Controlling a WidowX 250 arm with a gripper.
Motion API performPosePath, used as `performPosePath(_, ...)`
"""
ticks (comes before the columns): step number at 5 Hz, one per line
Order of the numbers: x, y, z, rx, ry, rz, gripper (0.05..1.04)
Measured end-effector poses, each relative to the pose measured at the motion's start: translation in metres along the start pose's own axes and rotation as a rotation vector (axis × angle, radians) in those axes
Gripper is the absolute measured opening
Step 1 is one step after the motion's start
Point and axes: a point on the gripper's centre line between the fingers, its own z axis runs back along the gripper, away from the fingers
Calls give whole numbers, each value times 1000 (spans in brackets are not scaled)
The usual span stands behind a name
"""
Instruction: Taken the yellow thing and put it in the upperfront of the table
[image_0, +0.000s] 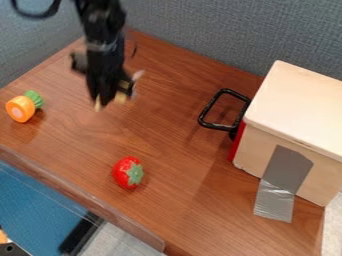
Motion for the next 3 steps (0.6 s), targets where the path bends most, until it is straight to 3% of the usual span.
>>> performPosePath(1, 34, 0, -14, -1, 2, 19, 87)
performPosePath(2, 50, 2, -29, -13, 22, 18, 87)
performPosePath(3, 45, 2, -36, -16, 68, 10, 115)
